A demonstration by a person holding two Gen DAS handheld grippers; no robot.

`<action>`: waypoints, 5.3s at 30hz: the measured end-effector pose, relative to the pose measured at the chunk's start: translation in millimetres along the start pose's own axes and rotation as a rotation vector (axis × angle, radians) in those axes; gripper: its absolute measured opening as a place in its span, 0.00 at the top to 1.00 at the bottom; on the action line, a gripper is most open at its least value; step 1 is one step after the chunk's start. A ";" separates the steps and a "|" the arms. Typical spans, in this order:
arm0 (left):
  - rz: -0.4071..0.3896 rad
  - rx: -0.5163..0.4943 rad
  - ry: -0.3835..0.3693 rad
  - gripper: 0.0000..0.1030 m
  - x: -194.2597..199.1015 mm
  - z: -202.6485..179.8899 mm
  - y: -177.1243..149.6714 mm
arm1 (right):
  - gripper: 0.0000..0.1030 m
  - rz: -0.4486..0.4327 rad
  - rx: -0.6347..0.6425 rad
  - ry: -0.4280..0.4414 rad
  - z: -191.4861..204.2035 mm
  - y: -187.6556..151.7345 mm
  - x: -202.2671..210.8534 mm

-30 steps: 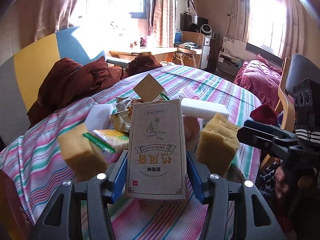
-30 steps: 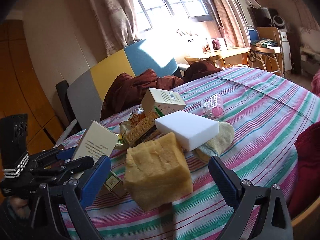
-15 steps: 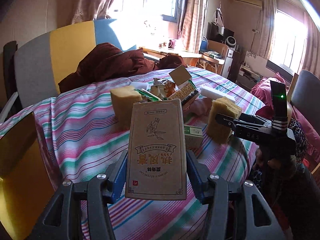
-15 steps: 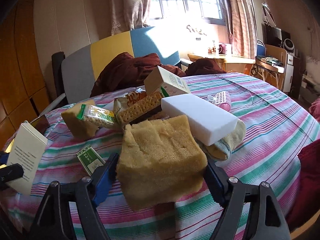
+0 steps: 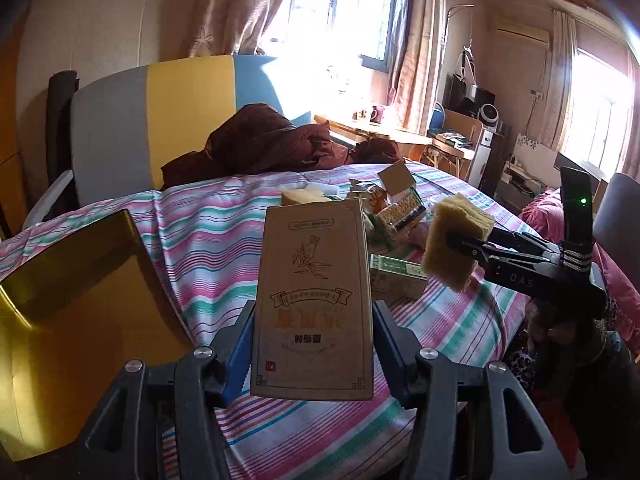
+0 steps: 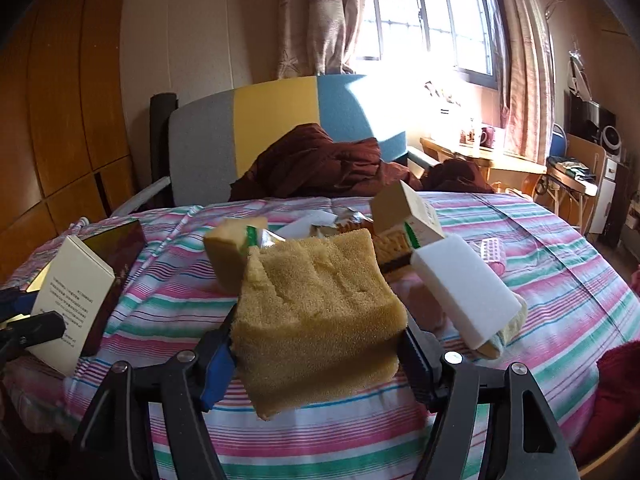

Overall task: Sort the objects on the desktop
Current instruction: 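Carry the box and sponge over the gold tray and open both tools, then move both empty tools back from the tray to the pile, then grasp a second yellow sponge with the left tool while the right tool grasps the green-and-white box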

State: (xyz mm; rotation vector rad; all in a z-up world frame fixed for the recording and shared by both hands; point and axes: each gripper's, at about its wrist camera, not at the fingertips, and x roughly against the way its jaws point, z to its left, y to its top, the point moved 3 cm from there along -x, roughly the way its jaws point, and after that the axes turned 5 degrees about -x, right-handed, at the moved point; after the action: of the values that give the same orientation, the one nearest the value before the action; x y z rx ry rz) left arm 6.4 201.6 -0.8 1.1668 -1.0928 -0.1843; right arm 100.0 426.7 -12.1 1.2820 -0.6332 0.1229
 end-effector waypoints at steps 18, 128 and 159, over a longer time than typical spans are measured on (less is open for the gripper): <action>0.019 0.200 0.361 0.45 42.5 164.9 -20.6 | 0.31 0.122 0.224 0.470 246.1 49.1 -82.0; 0.257 -0.029 -0.004 0.37 -157.4 -37.8 64.1 | 0.04 0.067 -0.180 0.100 -31.0 -30.5 -48.0; 0.252 -0.017 -0.036 0.52 -152.8 -30.0 32.5 | 0.05 0.165 0.018 0.176 -9.5 -33.0 -66.7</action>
State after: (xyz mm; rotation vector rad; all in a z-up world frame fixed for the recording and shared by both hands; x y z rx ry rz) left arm -61.1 330.9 -64.4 1.0036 -1.2567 -0.0185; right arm 62.6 442.6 -75.2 1.2202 -0.5862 0.3743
